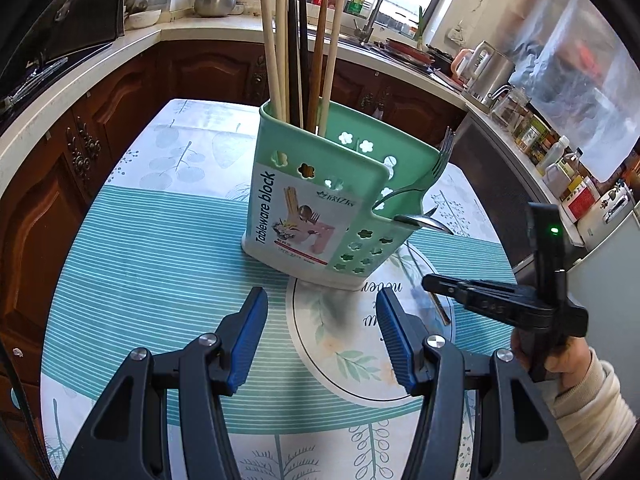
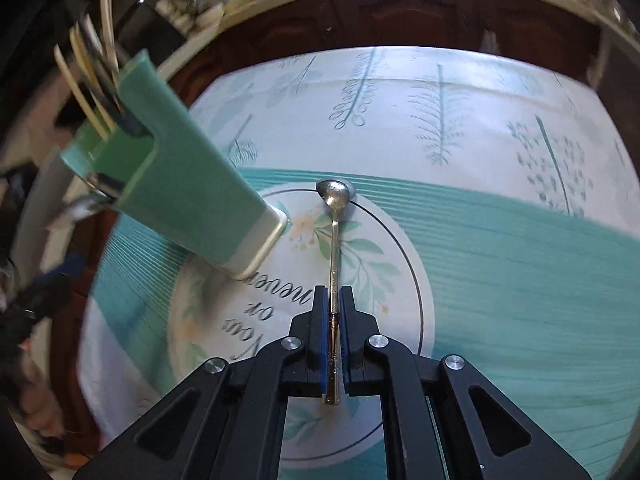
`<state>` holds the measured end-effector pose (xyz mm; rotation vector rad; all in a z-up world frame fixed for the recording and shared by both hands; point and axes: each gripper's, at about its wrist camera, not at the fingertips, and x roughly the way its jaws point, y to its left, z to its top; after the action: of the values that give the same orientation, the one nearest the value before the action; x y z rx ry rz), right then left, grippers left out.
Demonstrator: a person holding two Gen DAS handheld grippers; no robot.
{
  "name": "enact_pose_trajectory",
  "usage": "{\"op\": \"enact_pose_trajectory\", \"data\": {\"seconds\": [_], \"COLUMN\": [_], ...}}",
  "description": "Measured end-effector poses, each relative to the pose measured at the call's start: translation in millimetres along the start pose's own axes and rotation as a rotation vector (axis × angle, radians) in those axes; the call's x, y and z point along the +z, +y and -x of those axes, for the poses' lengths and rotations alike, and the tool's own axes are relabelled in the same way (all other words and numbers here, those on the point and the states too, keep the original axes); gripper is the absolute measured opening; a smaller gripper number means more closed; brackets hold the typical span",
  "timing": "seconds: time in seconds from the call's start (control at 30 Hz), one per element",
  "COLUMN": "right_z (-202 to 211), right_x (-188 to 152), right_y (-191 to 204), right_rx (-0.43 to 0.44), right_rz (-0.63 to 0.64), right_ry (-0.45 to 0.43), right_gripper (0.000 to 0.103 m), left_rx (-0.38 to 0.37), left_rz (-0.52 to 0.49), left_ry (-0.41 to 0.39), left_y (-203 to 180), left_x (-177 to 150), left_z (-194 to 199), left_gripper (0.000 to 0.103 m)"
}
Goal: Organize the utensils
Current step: 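Lift the gold-handled spoon upright and lower it into the green holder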
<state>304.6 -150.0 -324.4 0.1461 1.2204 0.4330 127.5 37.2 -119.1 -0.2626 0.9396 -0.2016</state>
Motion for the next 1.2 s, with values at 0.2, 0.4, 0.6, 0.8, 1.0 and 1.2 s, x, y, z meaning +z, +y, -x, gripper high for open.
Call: {"op": "enact_pose_trajectory", "data": {"seconds": [0.2, 0.4, 0.6, 0.8, 1.0, 1.2], "right_z": [44.2, 97.6, 136.7, 136.3, 88.6, 35.4], "right_x": [-33.3, -43.3, -8.0, 24.7, 38.5, 43.3], "right_y": [-14.9, 2.0, 42.6, 115.2, 166.4, 157.8], "right_rx": [0.200, 0.356, 0.388, 0.261, 0.157, 0.102], "right_rz": [-0.160, -0.165, -0.077, 0.113, 0.276, 0.295], "right_ry": [-0.132, -0.291, -0.430, -0.530, -0.560, -0.562], "right_gripper": [0.004, 0.004, 0.004, 0.004, 0.004, 0.004], "left_rx": [-0.021, -0.033, -0.029, -0.012, 0.001, 0.009], "left_rz": [-0.013, -0.023, -0.018, -0.009, 0.008, 0.028], "left_ry": [0.001, -0.019, -0.045, -0.059, -0.061, -0.045], "left_y": [-6.7, -9.4, -3.4, 4.7, 17.6, 29.9], "left_x": [-2.9, -2.5, 1.6, 8.8, 13.8, 11.8], "left_z": [2.3, 12.4, 24.2, 26.9, 26.0, 18.2], "left_gripper": [0.055, 0.055, 0.055, 0.055, 0.055, 0.055]}}
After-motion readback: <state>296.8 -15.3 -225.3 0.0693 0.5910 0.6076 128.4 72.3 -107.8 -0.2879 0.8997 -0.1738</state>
